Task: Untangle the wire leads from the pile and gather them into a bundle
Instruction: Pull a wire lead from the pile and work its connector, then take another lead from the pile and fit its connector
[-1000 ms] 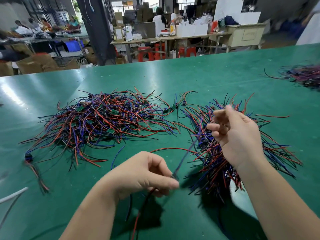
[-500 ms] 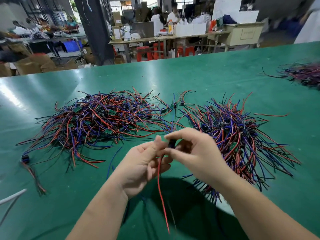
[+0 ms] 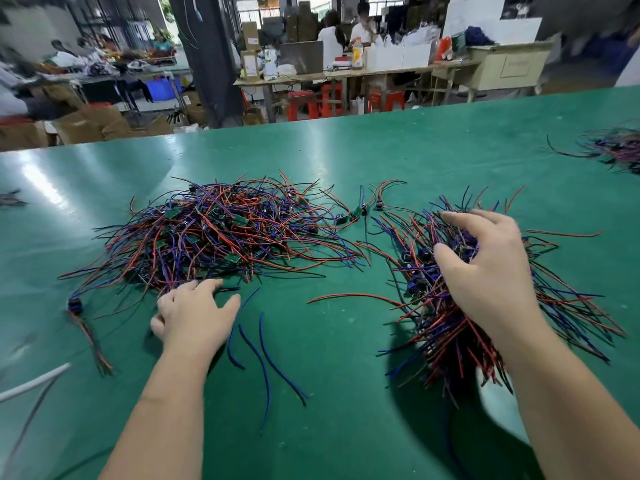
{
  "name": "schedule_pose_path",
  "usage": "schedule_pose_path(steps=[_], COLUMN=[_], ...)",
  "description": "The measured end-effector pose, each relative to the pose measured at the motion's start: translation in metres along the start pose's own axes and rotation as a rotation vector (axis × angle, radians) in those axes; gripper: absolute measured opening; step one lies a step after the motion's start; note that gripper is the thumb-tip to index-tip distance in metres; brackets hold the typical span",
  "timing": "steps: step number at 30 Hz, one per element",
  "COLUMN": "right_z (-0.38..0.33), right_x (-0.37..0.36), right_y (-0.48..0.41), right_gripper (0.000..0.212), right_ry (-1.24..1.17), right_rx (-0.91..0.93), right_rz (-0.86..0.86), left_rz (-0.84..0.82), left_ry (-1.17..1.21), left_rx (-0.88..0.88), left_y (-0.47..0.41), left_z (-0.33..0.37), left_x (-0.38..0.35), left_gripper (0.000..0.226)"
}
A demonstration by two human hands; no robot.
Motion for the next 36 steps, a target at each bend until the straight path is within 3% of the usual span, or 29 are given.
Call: schedule_pose_path(steps=[11,16,19,22,24,26,29,33,36], right_z=[-0.008,-0.01,-0.014,-0.018,-0.021,-0.027,-0.034,-0.036,-0.035], right_x=[-0.009,-0.01,-0.013,-0.019,-0.026,-0.034,-0.047,-0.053,-0.048], right_y=[0.007,0.008,0.01,0.015,0.019,0.026,0.034,0.037,0.035], right_gripper=[0.028,0.025,0.024,0.026,0.035,0.054,0.075,0.051,0.018], right_ry=[-0.086,-0.115,-0.153,-0.186,-0.275,-0.415,-0.454,-0.752,-0.909], right_rx=[0.078,0.104,0.115,0.147,0.2,0.264,0.36,0.215,0.053], right_rz=[-0.016,-0.024,-0.025,-0.06,-0.156,-0.328,-0.513,-0.549,-0.498], left_rz=[0.164,0.245,0.448,0.671,0.74,0.65,0.329,0.072,0.075], left_ry=[0.054,0.183,0.521,0.904,1.009,1.022,0.938,0.829,0.845], left_rx=[-0.002,-0.061,-0.261,-0.624,-0.839,-1.035,-1.234,-1.393,-1.397], left_y=[-0.01,-0.009,0.002,0.038,0.068,0.096,0.133,0.162,0.165], left_z=[-0.006,-0.002,0.011,0.035,0.056,0.079,0.106,0.124,0.127], left_x=[0.008,0.009,0.026,0.057,0.067,0.061,0.033,0.01,0.007], left_gripper=[0.01,0.011,0.009,0.017,0.02,0.017,0.009,0.011,0.023])
Point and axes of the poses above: each hand's wrist, its own y-axis away from the middle knuckle, its own x-axis out of the back of the hand, z = x × y, the point moved 4 cm from there along -y, towards the middle knuckle, and after that the axes turned 8 degrees about y, right-handed, at the moved point
